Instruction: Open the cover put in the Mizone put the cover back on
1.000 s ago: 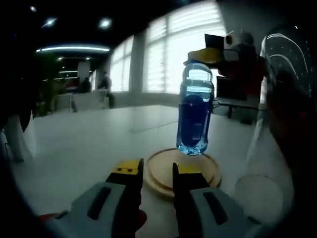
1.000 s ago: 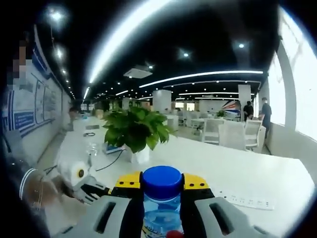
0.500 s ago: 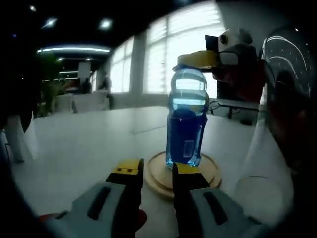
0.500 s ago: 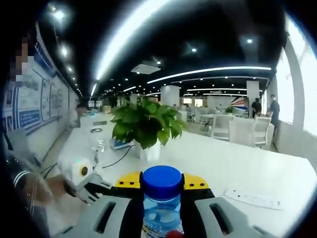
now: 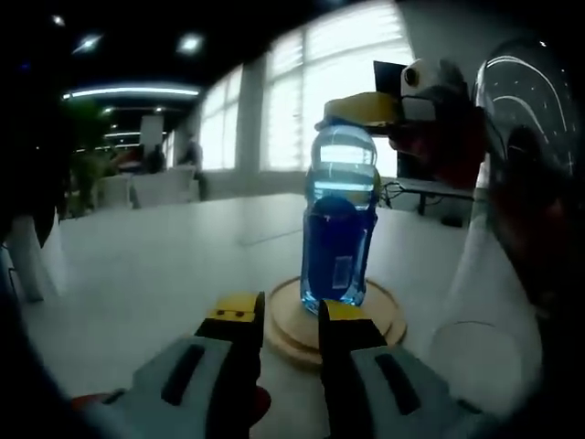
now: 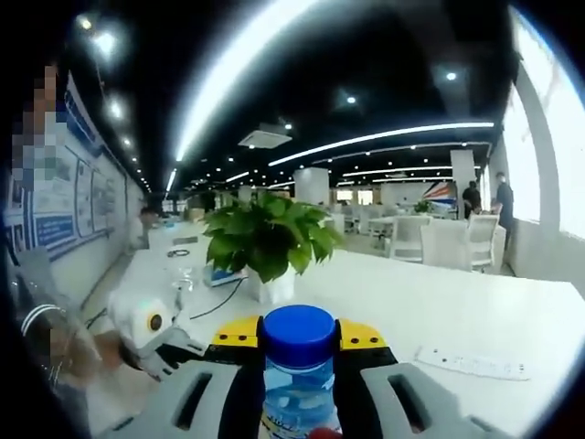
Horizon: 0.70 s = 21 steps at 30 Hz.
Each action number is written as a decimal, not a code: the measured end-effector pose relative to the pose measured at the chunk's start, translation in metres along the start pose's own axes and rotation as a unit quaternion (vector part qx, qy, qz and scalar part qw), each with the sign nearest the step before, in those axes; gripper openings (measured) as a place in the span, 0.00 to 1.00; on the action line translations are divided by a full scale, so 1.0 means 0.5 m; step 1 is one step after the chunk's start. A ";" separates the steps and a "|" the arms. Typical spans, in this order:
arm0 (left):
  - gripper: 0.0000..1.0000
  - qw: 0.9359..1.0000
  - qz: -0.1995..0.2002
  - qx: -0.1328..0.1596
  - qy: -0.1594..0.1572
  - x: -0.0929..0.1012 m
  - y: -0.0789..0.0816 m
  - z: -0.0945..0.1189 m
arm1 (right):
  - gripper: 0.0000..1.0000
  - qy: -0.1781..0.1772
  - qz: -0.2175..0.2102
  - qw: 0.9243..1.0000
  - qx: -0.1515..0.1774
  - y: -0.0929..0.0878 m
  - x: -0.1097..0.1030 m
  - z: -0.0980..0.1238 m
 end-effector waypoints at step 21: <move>0.18 1.000 -0.002 0.006 -0.004 0.004 0.006 0.003 | 0.22 0.013 -0.007 1.000 0.027 0.003 0.000 0.001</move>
Point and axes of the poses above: the point that each gripper's makers call its tool centre point, and the gripper's own axes: z roughly backward along the fingers, x roughly to its right, y roughly out of its top, the point moved 1 cm from there along z, roughly backward along the fingers, and after that the axes turned 5 degrees about -x, right-handed, at the moved point
